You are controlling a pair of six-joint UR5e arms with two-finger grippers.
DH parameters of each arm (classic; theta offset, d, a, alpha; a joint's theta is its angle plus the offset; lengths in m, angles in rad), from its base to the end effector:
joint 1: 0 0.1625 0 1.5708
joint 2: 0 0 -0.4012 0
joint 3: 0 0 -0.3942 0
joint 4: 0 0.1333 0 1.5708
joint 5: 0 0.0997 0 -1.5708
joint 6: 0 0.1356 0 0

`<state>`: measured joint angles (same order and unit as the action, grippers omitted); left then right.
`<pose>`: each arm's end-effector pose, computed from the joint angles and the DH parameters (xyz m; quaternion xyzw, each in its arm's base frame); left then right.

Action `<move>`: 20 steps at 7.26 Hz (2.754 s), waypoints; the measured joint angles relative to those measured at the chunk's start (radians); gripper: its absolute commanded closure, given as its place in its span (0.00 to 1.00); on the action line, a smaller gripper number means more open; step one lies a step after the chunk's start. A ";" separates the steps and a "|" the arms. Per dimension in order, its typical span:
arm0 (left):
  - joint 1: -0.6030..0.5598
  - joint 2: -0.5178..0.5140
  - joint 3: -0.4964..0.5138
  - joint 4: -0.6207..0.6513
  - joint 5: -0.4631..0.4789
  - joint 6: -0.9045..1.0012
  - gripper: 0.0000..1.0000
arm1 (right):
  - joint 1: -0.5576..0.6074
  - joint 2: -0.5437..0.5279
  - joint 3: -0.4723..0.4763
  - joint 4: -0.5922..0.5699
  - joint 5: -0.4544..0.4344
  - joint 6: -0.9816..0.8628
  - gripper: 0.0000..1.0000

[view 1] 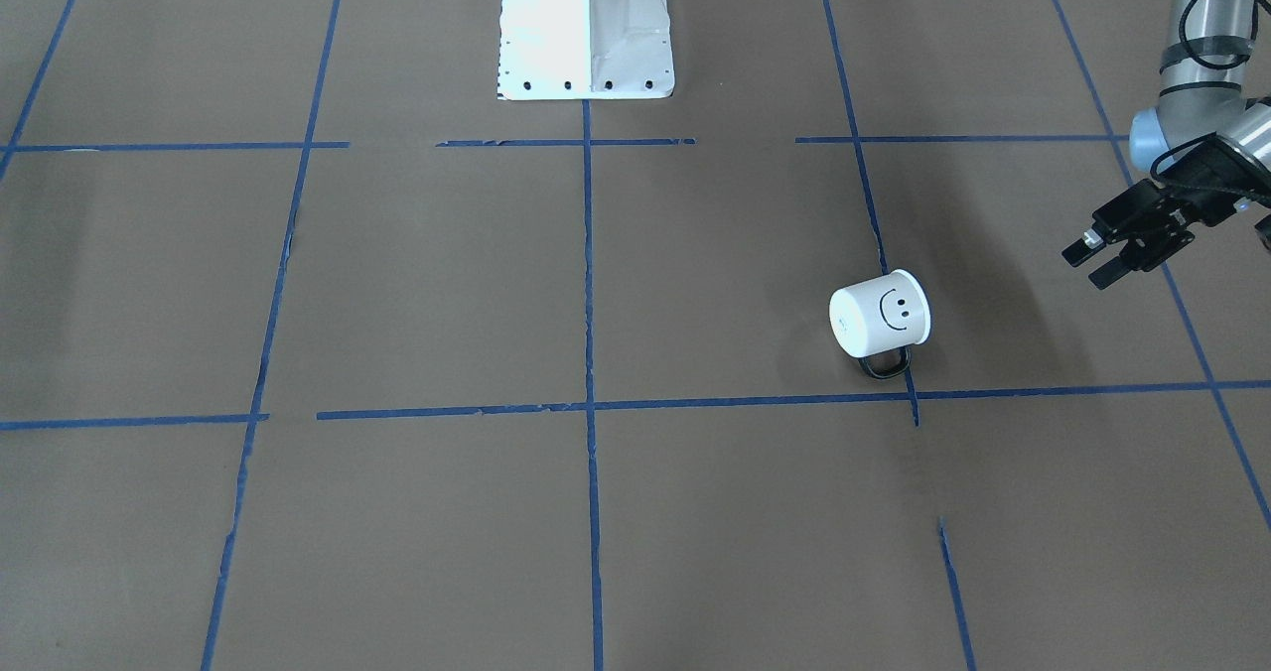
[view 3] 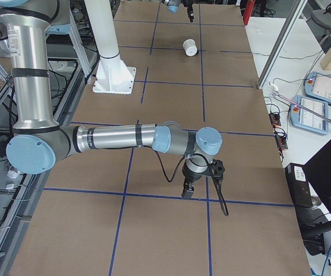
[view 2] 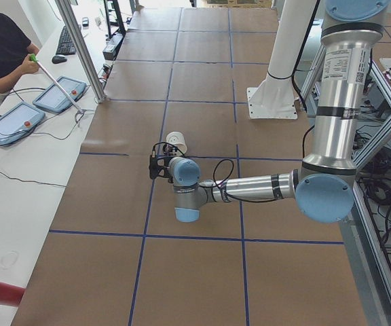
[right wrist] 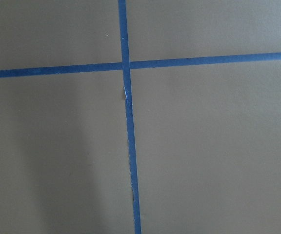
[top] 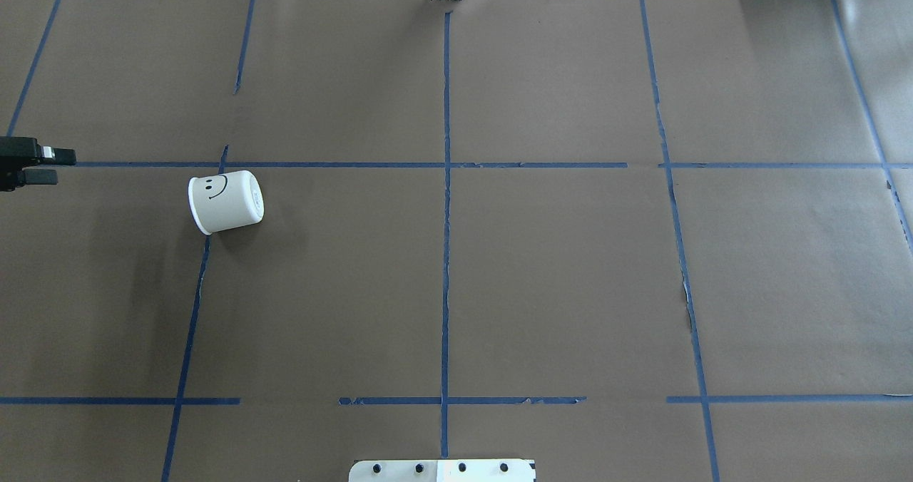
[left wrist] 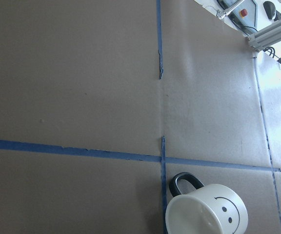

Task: Flip mug
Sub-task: 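Move the left gripper toward the open end of the white mug, then close the left gripper on the rim of the white mug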

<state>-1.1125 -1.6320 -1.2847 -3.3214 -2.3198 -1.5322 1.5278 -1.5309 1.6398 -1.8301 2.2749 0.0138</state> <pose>0.1900 -0.4778 0.5557 0.1282 0.6834 -0.1269 0.7074 0.0244 -0.4925 0.6377 -0.0803 -0.3417 0.0122 0.9363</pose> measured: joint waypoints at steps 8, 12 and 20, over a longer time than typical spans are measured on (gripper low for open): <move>0.345 -0.022 0.102 -0.404 0.511 -0.379 0.00 | 0.000 0.000 0.000 0.000 0.000 0.000 0.00; 0.391 -0.084 0.150 -0.418 0.551 -0.396 0.00 | 0.000 0.000 0.000 0.000 0.000 0.000 0.00; 0.405 -0.149 0.174 -0.400 0.553 -0.397 0.03 | 0.000 0.000 0.000 0.000 0.000 0.000 0.00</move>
<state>-0.7079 -1.7807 -1.1107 -3.7219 -1.7671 -1.9288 1.5278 -1.5309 1.6398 -1.8301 2.2749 0.0138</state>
